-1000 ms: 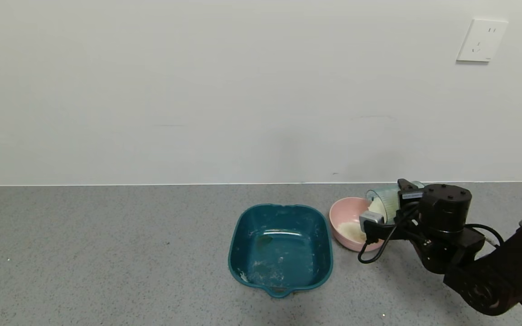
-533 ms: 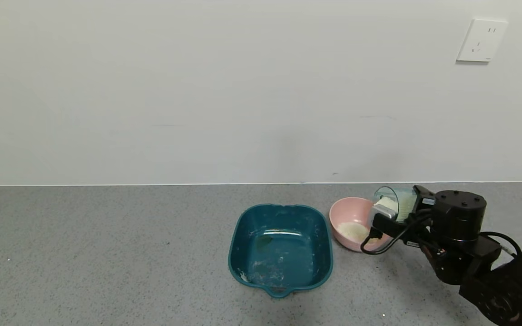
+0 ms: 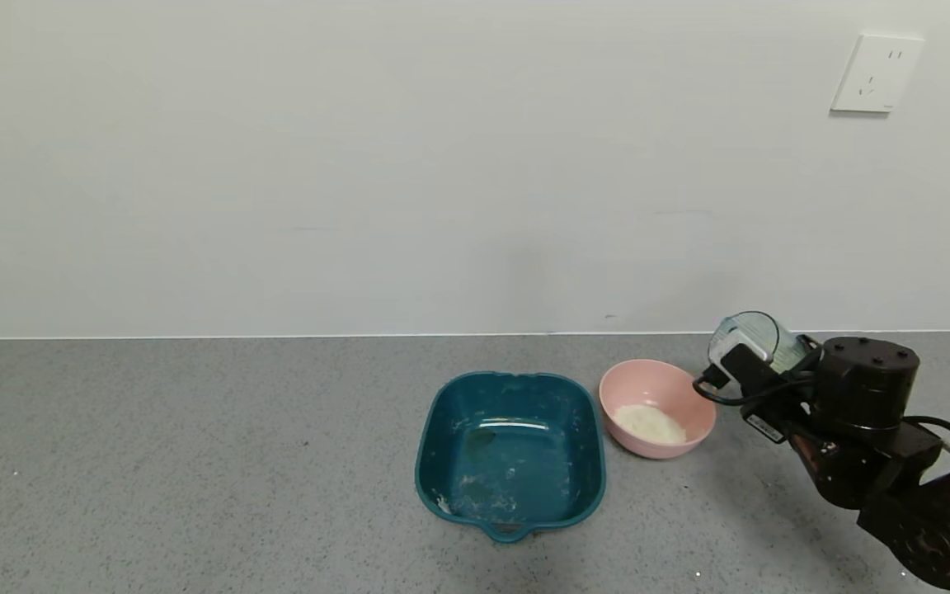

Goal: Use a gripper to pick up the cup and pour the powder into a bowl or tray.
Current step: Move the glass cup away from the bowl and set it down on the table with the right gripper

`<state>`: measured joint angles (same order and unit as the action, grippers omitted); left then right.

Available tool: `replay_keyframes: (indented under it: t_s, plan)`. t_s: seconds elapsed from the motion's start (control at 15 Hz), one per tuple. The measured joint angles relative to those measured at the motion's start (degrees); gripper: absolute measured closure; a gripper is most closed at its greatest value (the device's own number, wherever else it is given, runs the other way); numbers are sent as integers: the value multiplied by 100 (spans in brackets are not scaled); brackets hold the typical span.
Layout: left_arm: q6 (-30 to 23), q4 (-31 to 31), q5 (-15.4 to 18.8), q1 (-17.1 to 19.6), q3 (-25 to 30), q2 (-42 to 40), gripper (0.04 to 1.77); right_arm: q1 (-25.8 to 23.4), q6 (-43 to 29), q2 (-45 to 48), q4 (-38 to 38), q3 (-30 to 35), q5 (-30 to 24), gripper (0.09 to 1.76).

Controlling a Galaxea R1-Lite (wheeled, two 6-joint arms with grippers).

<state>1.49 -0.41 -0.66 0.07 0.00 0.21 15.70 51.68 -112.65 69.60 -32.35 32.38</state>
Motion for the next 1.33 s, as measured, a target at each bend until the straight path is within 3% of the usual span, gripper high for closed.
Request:
replay_keyframes:
  t_s: [0.73,1.0,1.33]
  plan:
    - [0,0,-2,0,0,0,9,-221,-3912,-33,146,77,-239,52]
    - [0,0,0,0,0,0,9,-206,-4757,-162,144,-193,-427,52]
    - [2,1,-2,0,0,0,9,-424,-5175,-578,206,-669,-430,52]
